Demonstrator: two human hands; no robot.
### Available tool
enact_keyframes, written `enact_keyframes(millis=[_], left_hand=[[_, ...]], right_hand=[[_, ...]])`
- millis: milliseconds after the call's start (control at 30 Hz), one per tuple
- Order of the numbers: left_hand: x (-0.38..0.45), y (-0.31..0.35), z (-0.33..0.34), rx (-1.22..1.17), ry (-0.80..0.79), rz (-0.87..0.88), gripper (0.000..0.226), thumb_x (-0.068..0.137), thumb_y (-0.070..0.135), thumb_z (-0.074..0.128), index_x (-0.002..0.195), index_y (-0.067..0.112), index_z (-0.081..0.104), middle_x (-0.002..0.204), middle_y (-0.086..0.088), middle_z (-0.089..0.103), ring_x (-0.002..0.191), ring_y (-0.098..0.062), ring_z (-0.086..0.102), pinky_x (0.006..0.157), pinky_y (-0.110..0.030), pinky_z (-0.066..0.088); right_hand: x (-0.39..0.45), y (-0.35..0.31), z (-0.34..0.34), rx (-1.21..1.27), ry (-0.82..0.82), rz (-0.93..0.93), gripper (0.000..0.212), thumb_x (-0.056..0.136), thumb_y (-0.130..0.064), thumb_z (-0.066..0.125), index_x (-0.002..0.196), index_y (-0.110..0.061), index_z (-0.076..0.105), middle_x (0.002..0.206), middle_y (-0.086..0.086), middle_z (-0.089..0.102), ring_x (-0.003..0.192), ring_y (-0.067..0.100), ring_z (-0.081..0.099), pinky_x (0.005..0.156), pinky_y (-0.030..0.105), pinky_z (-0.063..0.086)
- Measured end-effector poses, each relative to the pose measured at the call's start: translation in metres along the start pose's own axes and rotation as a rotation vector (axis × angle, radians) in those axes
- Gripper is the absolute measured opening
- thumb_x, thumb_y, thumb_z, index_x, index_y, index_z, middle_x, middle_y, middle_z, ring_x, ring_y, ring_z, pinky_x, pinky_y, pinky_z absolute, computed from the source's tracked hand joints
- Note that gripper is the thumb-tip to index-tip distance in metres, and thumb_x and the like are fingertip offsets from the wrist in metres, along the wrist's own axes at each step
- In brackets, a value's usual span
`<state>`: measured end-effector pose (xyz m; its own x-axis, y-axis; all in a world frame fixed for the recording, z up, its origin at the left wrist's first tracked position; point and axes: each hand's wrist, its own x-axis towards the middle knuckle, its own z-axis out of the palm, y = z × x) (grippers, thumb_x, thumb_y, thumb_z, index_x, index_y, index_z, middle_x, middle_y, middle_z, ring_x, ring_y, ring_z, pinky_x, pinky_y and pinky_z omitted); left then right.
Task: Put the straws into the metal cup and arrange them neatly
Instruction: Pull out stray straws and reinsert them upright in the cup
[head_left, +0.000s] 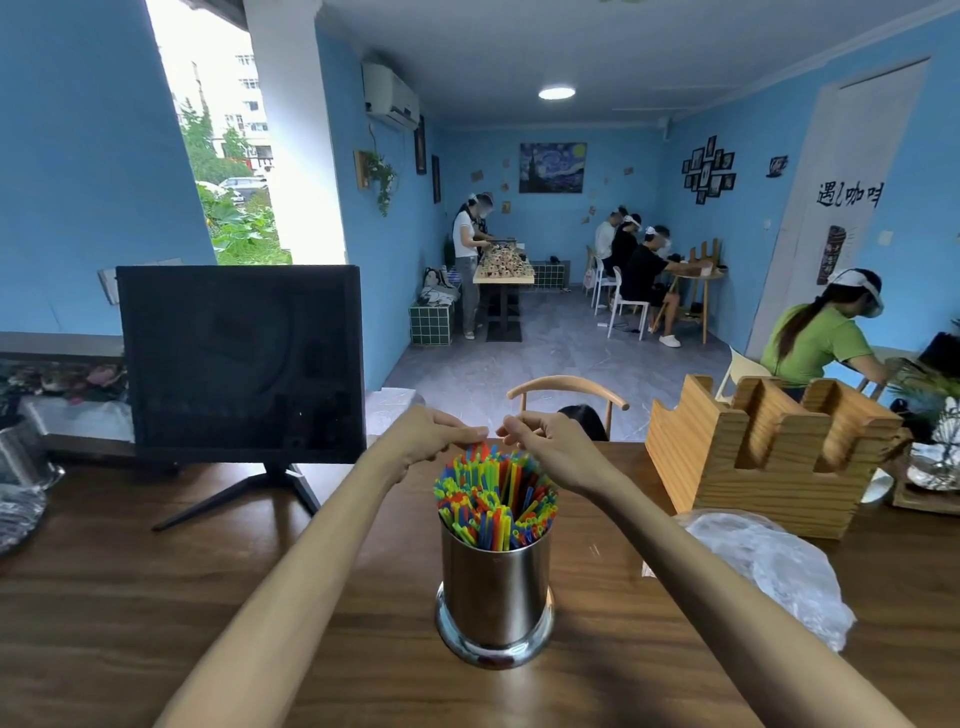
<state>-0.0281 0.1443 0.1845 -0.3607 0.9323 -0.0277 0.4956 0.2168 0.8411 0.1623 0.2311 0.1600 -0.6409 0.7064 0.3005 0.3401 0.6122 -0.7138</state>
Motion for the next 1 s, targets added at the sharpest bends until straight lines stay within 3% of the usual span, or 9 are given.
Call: enact_keyframes(millis=[200, 300, 367, 433, 533, 667, 767, 933, 1000], left_hand=[[-0.014, 0.028, -0.021, -0.169, 0.166, 0.168, 0.02, 0.085, 0.037, 0.079, 0.084, 0.018, 0.081, 0.079, 0.005, 0.077, 0.078, -0.012, 0.059, 0.066, -0.027, 0.046], [-0.026, 0.051, -0.033, -0.244, 0.356, 0.391, 0.011, 0.084, 0.031, 0.08, 0.083, 0.02, 0.081, 0.077, 0.003, 0.077, 0.066, -0.006, 0.063, 0.06, -0.02, 0.049], [-0.04, 0.065, -0.036, -0.31, 0.443, 0.533, 0.004, 0.086, 0.025, 0.08, 0.082, 0.024, 0.081, 0.074, 0.006, 0.076, 0.064, -0.008, 0.065, 0.057, -0.019, 0.05], [-0.057, 0.076, -0.033, -0.342, 0.412, 0.633, 0.008, 0.087, 0.017, 0.078, 0.084, 0.023, 0.08, 0.075, 0.007, 0.077, 0.065, -0.011, 0.069, 0.057, -0.022, 0.053], [-0.079, 0.078, -0.021, -0.283, 0.263, 0.708, 0.004, 0.085, 0.015, 0.078, 0.088, 0.016, 0.081, 0.078, 0.003, 0.078, 0.07, -0.015, 0.073, 0.067, -0.028, 0.06], [-0.088, 0.059, -0.005, -0.087, 0.211, 0.797, 0.009, 0.08, 0.018, 0.085, 0.089, 0.017, 0.083, 0.085, 0.004, 0.076, 0.08, -0.016, 0.074, 0.073, -0.032, 0.061], [-0.09, 0.039, 0.006, 0.003, 0.161, 0.774, 0.017, 0.075, 0.015, 0.089, 0.091, 0.019, 0.083, 0.09, 0.011, 0.073, 0.087, -0.009, 0.071, 0.076, -0.026, 0.061], [-0.069, 0.006, 0.006, 0.328, 0.207, 0.71, 0.042, 0.069, 0.046, 0.09, 0.104, 0.042, 0.068, 0.104, 0.021, 0.056, 0.093, -0.002, 0.058, 0.073, -0.014, 0.047], [-0.063, 0.0, 0.007, 0.237, 0.17, 0.62, 0.047, 0.069, 0.046, 0.09, 0.107, 0.041, 0.064, 0.104, 0.018, 0.057, 0.094, -0.002, 0.057, 0.073, -0.013, 0.047]], right_hand=[[-0.004, -0.009, -0.004, 0.022, 0.053, -0.02, 0.033, 0.104, -0.045, 0.051, 0.105, -0.022, 0.075, 0.106, -0.005, 0.076, 0.1, 0.009, 0.068, 0.093, 0.035, 0.055], [-0.011, -0.024, -0.009, 0.099, 0.078, -0.038, 0.037, 0.102, -0.046, 0.055, 0.076, -0.025, 0.073, 0.084, 0.0, 0.076, 0.079, 0.01, 0.069, 0.079, 0.031, 0.054], [-0.018, -0.04, -0.013, 0.322, -0.027, 0.024, 0.051, 0.102, -0.05, 0.053, 0.068, -0.016, 0.072, 0.073, 0.007, 0.074, 0.063, 0.014, 0.065, 0.064, 0.027, 0.047], [-0.019, -0.056, -0.017, 0.573, -0.183, 0.17, 0.06, 0.104, -0.053, 0.045, 0.086, -0.005, 0.075, 0.077, 0.011, 0.074, 0.063, 0.017, 0.065, 0.059, 0.026, 0.044], [-0.012, -0.071, -0.018, 0.887, -0.271, 0.373, 0.064, 0.101, -0.056, 0.048, 0.115, 0.002, 0.07, 0.094, 0.016, 0.077, 0.073, 0.022, 0.074, 0.061, 0.025, 0.058], [0.002, -0.071, -0.021, 1.11, -0.159, 0.463, 0.03, 0.097, -0.031, 0.065, 0.098, -0.002, 0.069, 0.067, 0.006, 0.072, 0.054, 0.011, 0.068, 0.046, 0.018, 0.054], [0.009, -0.063, -0.026, 0.977, -0.194, 0.395, 0.022, 0.098, -0.026, 0.064, 0.1, -0.005, 0.071, 0.076, 0.003, 0.075, 0.06, 0.012, 0.067, 0.056, 0.022, 0.057], [0.006, -0.061, -0.028, 0.707, -0.154, 0.149, 0.026, 0.1, -0.024, 0.062, 0.109, -0.001, 0.071, 0.08, 0.004, 0.076, 0.059, 0.012, 0.065, 0.058, 0.024, 0.056], [0.004, -0.059, -0.025, 0.613, -0.064, 0.068, 0.024, 0.099, -0.022, 0.065, 0.106, 0.0, 0.071, 0.086, 0.01, 0.076, 0.063, 0.018, 0.07, 0.06, 0.027, 0.057]])
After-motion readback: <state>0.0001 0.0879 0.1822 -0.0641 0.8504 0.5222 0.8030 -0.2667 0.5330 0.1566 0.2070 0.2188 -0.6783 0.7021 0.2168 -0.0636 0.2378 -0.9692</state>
